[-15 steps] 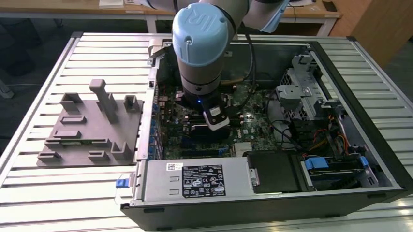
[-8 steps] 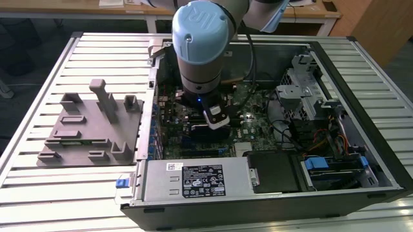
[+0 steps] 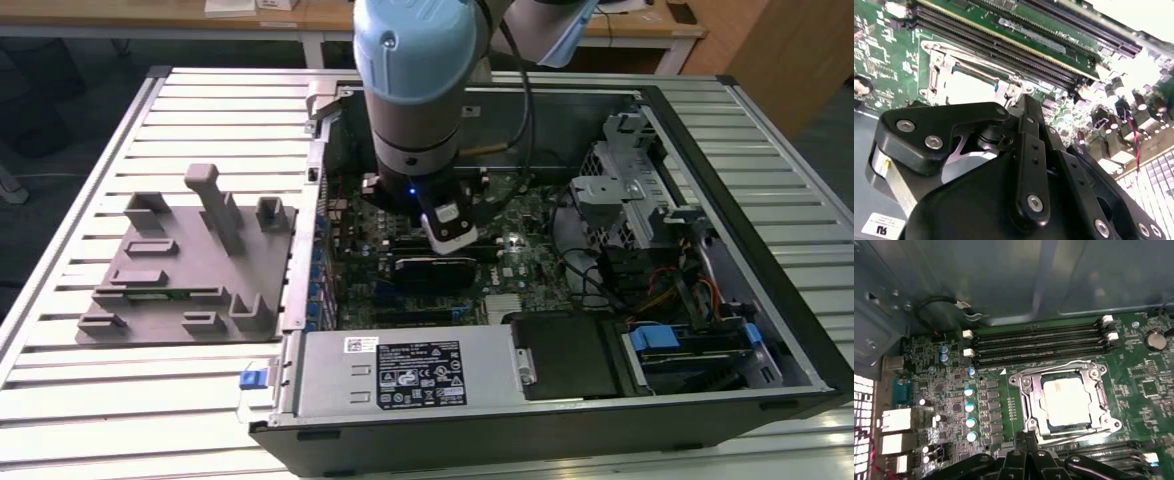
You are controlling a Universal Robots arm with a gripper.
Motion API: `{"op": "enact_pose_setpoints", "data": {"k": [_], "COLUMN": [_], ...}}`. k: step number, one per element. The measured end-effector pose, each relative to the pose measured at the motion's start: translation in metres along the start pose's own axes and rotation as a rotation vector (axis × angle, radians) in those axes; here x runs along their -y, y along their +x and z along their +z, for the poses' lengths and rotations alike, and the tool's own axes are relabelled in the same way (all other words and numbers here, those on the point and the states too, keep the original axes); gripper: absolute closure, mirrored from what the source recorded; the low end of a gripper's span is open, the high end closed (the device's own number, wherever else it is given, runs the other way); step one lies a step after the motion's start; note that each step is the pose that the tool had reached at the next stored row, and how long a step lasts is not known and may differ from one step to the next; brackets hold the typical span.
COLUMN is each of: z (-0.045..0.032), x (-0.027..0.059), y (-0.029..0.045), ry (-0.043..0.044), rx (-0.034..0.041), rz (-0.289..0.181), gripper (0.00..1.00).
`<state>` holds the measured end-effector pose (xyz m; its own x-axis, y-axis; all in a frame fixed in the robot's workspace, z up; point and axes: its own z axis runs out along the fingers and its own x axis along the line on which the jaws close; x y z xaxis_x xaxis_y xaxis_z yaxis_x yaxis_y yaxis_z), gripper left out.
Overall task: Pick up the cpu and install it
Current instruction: 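Install the second cpu locking lever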
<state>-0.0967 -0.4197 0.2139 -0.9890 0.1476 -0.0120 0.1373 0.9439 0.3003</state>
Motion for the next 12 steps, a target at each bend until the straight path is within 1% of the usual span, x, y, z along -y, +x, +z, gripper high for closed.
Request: {"op": "enact_pose_setpoints", "data": {"k": [1,4,5,7,10,12], "z": [-0.0011,-0.0027,-0.0026,-0.0022,-0.0015,-0.0007], "x": [-0.0005,-0.0015,-0.0019,-0.0031,-0.0053,-0.0078], "y": [0.0000,-0.0003,-0.0009,-0.0033,-0.0076,-0.0085], "ry": [0.0090,0.0414,0.0489,0.0584,0.0689,0.0753], "rx": [0.0014,0.0073,0.0096,0.0133,0.0172,0.0191], "rz": [0.000,0.004,0.007,0.015,0.023,0.025], "gripper": [0.89,0.89,0.89,0.89,0.89,0.89]}}
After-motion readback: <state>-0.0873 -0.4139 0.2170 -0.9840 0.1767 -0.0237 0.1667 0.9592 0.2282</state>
